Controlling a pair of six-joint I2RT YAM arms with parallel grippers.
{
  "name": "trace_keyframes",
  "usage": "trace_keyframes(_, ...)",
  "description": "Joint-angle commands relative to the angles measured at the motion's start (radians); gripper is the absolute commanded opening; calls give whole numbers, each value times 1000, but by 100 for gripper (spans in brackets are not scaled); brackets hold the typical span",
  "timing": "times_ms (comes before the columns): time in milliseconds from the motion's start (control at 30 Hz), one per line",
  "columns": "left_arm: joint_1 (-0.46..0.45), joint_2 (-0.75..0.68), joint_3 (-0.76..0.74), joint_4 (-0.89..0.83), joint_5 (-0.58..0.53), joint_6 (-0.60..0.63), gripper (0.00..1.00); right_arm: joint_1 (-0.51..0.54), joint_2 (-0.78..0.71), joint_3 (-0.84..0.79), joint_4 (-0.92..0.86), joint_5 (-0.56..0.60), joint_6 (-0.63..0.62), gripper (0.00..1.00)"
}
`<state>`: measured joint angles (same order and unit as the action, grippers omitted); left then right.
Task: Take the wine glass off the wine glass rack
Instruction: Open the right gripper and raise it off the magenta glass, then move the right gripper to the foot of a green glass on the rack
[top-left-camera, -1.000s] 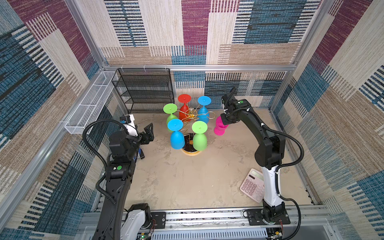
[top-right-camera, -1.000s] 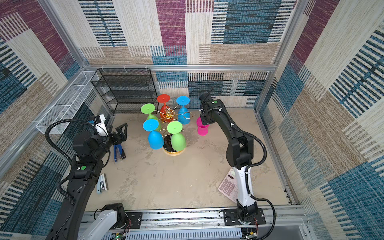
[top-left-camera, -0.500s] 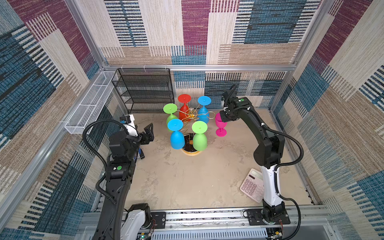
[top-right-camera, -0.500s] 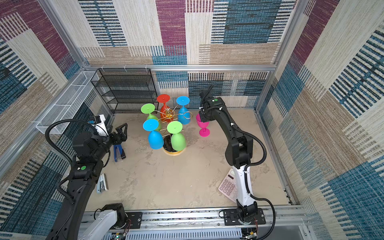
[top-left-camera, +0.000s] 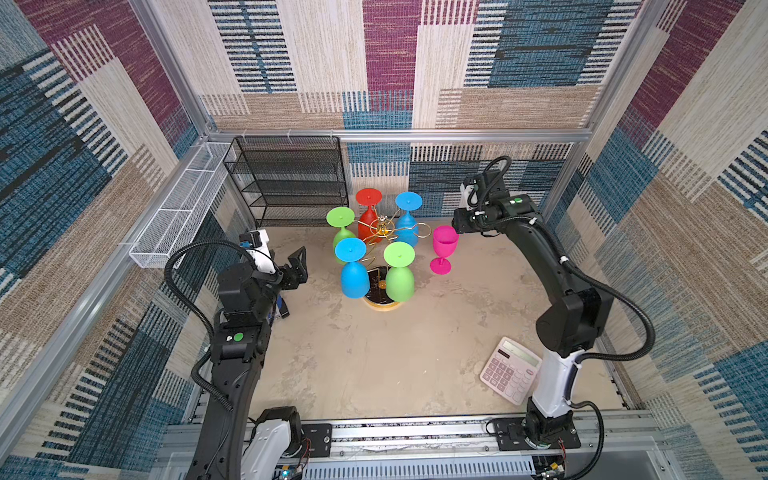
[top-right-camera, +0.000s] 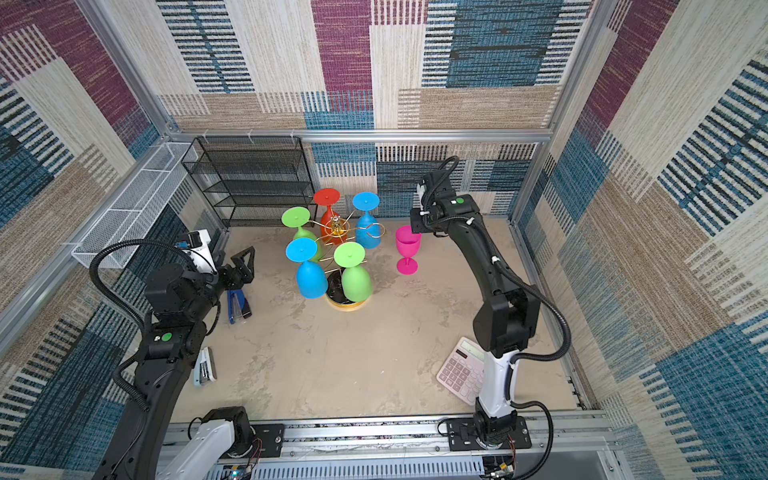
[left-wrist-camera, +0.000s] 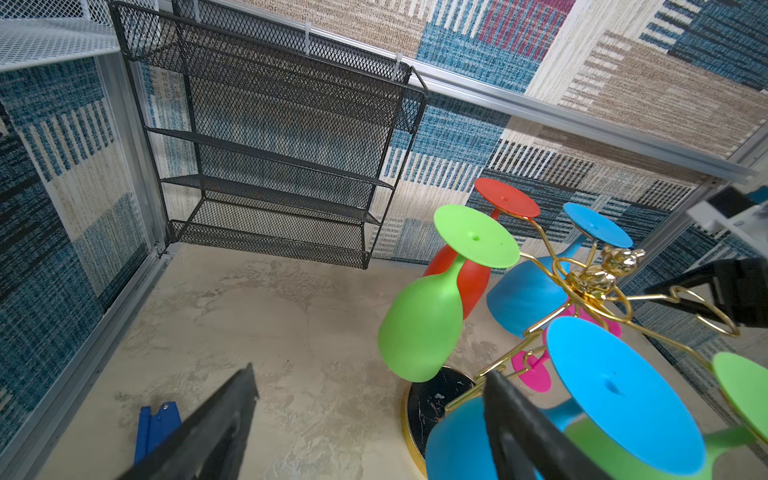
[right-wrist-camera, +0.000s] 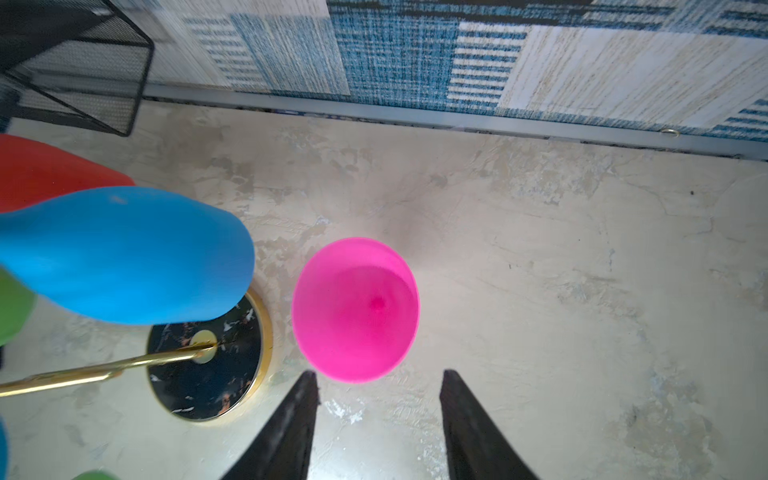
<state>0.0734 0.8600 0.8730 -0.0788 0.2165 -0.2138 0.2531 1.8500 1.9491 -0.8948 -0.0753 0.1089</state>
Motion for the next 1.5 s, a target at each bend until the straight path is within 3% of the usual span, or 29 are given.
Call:
trace_keyframes(0,0,-5,-2,24,-6,-15,87,-14,-159,-159,224,-192,79,52)
trace_keyframes(133,2,-5,-2,27,5,-17,87,-17,-411,-472,432,-351,204,54)
trace_keyframes(400,3,3,-9,53,55,-36,87,9,-664,-756,614,-537,410,51)
trace_keyframes(600,12,-2,-12,60,62,-40,87,161,-663,-794,714,-497,506,50)
trace_keyframes(800,13,-7,-15,66,72,-42,87,235,-625,-820,802,-465,581,50)
trace_keyframes(1467,15,-18,-20,68,81,-43,87,268,-538,-838,927,-502,684,44)
